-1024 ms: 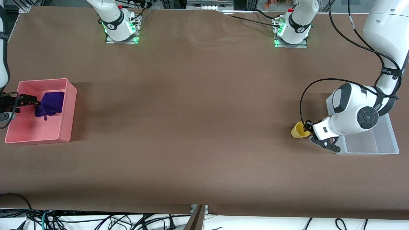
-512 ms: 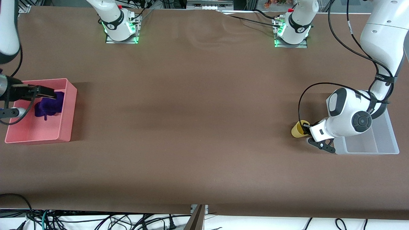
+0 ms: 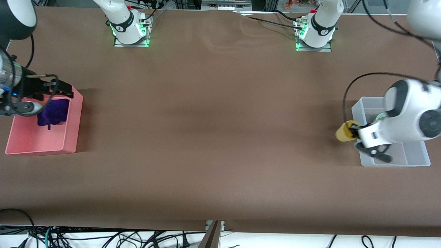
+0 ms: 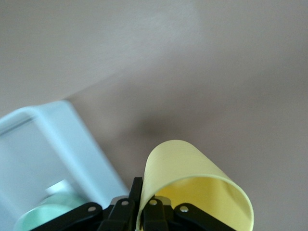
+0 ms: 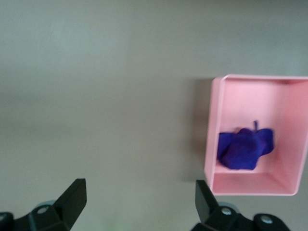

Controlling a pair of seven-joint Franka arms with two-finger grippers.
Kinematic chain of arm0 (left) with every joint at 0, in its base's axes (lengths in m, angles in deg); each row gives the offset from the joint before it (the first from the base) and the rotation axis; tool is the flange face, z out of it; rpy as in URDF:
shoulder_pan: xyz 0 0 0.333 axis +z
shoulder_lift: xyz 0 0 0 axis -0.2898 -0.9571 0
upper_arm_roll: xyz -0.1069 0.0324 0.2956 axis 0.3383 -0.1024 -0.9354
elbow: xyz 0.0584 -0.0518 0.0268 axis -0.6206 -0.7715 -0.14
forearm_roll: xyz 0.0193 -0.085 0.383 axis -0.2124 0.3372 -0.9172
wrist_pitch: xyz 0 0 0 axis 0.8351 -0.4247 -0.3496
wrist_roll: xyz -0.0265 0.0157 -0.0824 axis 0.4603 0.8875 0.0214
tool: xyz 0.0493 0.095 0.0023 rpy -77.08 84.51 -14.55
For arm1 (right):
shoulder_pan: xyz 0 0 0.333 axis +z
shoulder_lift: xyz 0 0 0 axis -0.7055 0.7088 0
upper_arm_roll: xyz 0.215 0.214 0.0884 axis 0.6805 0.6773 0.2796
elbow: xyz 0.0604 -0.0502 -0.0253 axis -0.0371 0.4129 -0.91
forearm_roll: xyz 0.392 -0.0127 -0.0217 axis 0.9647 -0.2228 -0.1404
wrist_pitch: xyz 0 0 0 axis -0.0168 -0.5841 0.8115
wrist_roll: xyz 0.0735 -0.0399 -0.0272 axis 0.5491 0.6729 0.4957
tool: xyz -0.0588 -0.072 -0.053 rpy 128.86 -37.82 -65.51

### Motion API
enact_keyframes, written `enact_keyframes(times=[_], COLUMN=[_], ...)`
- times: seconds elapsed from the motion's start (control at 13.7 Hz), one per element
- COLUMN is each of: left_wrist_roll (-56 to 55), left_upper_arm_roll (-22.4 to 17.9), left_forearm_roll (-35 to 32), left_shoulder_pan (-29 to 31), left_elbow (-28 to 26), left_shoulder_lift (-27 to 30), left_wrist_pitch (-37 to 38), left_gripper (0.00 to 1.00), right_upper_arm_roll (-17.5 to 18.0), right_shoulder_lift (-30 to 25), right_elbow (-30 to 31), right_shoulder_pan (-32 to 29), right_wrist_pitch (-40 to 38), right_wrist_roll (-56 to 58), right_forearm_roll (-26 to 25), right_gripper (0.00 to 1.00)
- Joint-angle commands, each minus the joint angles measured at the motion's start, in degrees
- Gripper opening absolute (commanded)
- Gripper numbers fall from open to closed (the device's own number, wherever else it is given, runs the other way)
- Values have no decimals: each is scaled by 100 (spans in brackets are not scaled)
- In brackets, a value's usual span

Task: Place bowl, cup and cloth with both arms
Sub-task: 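Lift the yellow cup with the left gripper and place it into the bowl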

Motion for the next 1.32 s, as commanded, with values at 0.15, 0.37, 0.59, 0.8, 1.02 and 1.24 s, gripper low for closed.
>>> enact_keyframes(times=[0.15,0.37,0.59,0.8,1.02,1.24], left_wrist_roll=[1558,1577,1586,1787,1946,1955], left_upper_arm_roll=[43,34,34,34,96,508], left_forearm_roll=[-1163,-1235,-1253,-1253,-1166,-493], left_shoulder_pan=[1134,1679,2268,2340,2331,2340], left_elbow=[-235,-989,-1817,-1898,-1662,-1179], left_shoulder_lift=[-48,-57,-83,-189,4,407], left_wrist_pitch=[40,-904,-1969,-2315,-2106,-862], left_gripper=[0,0,0,40,100,100], right_upper_arm_roll=[-250,-328,-601,-688,-821,-803], right_shoulder_lift=[-104,-226,-359,-403,-412,-315], right_elbow=[-183,-183,-87,1,36,-25], right_shoulder_pan=[-73,14,296,305,322,313], right_wrist_pitch=[-66,-426,-541,-726,-717,-717], right_wrist_roll=[59,59,-12,-38,-12,41], right_forearm_roll=[26,34,61,113,245,245], right_gripper=[100,100,100,100,100,100])
